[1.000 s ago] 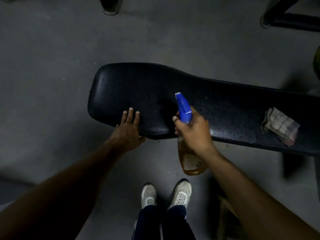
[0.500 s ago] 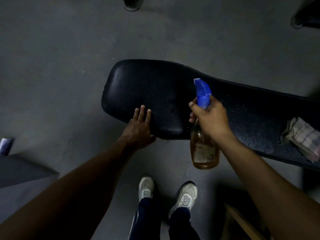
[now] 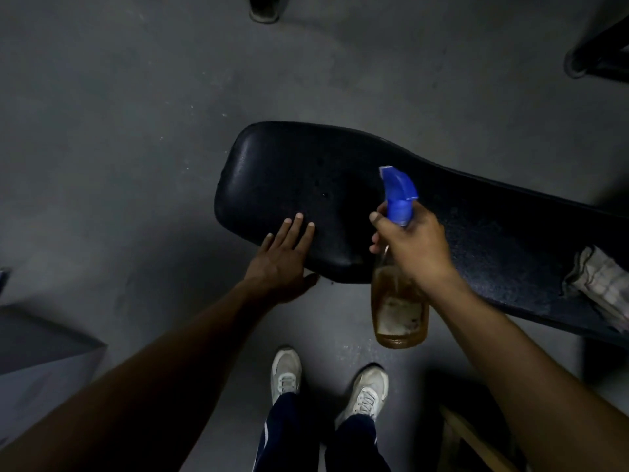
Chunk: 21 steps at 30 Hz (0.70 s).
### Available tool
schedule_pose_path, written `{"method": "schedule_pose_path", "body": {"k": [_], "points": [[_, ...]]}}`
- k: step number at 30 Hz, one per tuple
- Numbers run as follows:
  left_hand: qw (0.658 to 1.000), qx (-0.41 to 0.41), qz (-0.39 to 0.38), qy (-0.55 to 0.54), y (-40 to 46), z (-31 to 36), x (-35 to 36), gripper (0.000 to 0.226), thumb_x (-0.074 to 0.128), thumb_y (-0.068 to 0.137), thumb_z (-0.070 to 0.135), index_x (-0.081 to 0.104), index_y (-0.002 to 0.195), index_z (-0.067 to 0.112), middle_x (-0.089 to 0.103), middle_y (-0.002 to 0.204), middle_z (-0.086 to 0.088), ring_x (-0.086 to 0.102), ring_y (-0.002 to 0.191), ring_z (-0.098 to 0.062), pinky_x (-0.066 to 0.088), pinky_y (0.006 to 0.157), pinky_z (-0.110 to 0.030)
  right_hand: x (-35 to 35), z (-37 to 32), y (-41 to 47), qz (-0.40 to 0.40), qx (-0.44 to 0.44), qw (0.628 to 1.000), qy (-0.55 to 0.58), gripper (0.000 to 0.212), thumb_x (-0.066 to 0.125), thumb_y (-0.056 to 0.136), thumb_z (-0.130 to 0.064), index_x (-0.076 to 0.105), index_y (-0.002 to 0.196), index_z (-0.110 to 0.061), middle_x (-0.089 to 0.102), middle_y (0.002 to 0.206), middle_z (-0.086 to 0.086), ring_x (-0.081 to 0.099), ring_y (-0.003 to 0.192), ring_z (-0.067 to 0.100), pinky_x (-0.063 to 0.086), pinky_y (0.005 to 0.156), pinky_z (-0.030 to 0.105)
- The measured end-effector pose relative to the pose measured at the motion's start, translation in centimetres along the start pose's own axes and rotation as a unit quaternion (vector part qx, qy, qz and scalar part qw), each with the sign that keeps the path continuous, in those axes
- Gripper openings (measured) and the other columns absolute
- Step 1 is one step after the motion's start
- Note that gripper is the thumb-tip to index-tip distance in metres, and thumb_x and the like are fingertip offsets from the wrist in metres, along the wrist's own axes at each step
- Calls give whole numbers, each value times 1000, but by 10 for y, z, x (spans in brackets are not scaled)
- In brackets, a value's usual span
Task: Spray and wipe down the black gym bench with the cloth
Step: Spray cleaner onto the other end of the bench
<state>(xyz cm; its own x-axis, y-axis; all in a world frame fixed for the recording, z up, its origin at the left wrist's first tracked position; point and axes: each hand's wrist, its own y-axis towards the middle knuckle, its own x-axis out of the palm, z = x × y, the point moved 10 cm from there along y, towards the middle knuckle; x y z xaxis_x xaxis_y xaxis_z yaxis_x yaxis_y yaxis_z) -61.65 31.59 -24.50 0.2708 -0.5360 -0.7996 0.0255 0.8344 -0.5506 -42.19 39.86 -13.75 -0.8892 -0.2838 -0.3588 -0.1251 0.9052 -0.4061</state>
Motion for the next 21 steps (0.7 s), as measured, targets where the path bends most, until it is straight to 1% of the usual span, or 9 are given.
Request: {"method": "schedule_pose_path", "body": {"k": [2, 5, 8, 10, 13, 15, 18, 21], "points": [[1000, 14, 15, 2, -1, -3, -4, 98, 49, 93, 61, -13, 158, 24, -21, 167, 0, -17, 153, -19, 1, 125, -48, -6, -2, 3, 22, 3, 1000, -2, 10, 74, 95, -25, 65, 93, -30, 72, 68, -2, 75, 63, 14, 64, 77, 57], [999, 14, 36, -5, 0, -15, -16, 97, 46, 93, 63, -12, 159, 22, -18, 167, -2, -15, 154, -20, 0, 125, -48, -2, -13, 10, 30, 3, 999, 17, 10, 75, 94, -28, 67, 96, -31, 73, 69, -4, 75, 65, 16, 65, 78, 58], [998, -18, 52, -15, 4, -41, -31, 98, 44, 92, 65, -13, 159, 21, -20, 166, -5, -15, 154, -23, -1, 125, -49, 20, -31, 13, 8, 0, 1000, 7, 7, 75, 94, -26, 68, 95, -27, 73, 70, 0, 76, 66, 19, 65, 80, 56], [997, -46, 58, -9, 5, -61, -39, 98, 42, 92, 66, -13, 159, 19, -19, 166, -8, -15, 154, -25, -2, 125, -49, 40, -44, 13, -9, -8, 1000, 1, 7, 75, 94, -24, 68, 93, -25, 72, 69, 1, 76, 65, 20, 66, 78, 53], [996, -83, 38, -15, 3, -88, -41, 100, 40, 92, 68, -14, 158, 18, -22, 165, -13, -17, 153, -30, -3, 125, -50, 66, -56, 12, -31, -12, 999, 5, 10, 75, 95, -22, 67, 94, -27, 71, 69, 2, 74, 63, 19, 67, 76, 50], [995, -99, 20, -22, 0, -105, -39, 100, 39, 92, 70, -18, 157, 21, -25, 163, -15, -17, 152, -34, -4, 124, -50, 81, -60, 12, -50, -9, 999, -8, 7, 74, 96, -23, 67, 96, -25, 73, 72, 3, 76, 65, 20, 67, 77, 47], [995, -88, 7, -36, -4, -115, -33, 102, 44, 91, 69, -23, 156, 26, -29, 162, -14, -17, 152, -35, -2, 125, -50, 97, -63, 9, -66, -10, 997, -27, 7, 74, 96, -25, 67, 100, -24, 74, 74, 4, 77, 68, 19, 67, 78, 45], [995, -74, 15, -60, -5, -117, -32, 105, 49, 91, 66, -22, 156, 24, -30, 162, -13, -16, 152, -33, 0, 125, -47, 113, -63, 4, -86, -19, 995, -38, 9, 75, 95, -24, 67, 99, -27, 74, 75, 4, 77, 68, 20, 66, 78, 49]]}}
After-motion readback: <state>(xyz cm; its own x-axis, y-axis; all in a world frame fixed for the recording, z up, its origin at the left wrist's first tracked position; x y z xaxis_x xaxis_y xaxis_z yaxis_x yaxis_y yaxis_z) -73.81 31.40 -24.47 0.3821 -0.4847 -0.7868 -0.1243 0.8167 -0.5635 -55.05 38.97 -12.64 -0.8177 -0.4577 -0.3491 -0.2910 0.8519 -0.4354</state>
